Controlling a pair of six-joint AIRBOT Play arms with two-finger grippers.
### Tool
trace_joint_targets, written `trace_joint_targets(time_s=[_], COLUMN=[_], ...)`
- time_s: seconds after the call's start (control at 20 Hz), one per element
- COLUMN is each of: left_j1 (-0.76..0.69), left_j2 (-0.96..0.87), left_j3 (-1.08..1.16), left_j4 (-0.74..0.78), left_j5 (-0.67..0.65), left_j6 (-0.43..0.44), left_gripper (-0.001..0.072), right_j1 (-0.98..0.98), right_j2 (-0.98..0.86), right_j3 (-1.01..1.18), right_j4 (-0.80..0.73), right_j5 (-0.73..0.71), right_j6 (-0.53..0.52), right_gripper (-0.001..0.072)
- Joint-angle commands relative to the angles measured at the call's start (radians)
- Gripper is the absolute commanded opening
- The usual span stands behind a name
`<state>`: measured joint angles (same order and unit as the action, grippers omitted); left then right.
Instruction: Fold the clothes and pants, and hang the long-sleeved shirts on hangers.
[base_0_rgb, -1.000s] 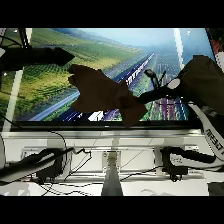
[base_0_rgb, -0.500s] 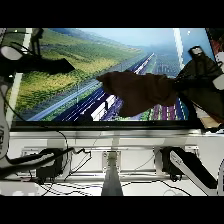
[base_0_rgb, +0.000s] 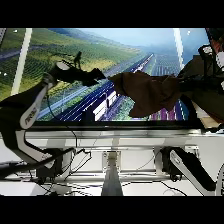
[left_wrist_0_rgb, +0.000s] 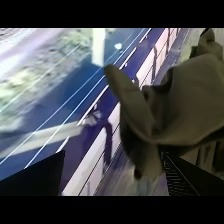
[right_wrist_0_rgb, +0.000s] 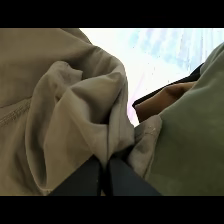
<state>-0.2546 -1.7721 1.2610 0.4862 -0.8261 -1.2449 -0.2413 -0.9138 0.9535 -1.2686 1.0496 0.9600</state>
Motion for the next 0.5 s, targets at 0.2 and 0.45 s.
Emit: trace_joint_targets(time_s=[0.2, 0.45], left_j1=[-0.143, -0.116], left_j2=[-0.079, -0.067], left_j3=[0.000, 0.015], left_j4=[-0.225, -0.233], left_j5=[0.412, 0.436], left_j6=[0.056, 0.060], left_gripper=[0.0432, 0.0015], right_j1=[-0.001, -0.001], right_j2=[0.001, 0.004], right_j3=[0.001, 0.002], right_j4=[0.013, 0.020], right_j5=[0.006, 0.005], right_j6=[0.001, 0.001], right_gripper=[0.0018, 0.0018])
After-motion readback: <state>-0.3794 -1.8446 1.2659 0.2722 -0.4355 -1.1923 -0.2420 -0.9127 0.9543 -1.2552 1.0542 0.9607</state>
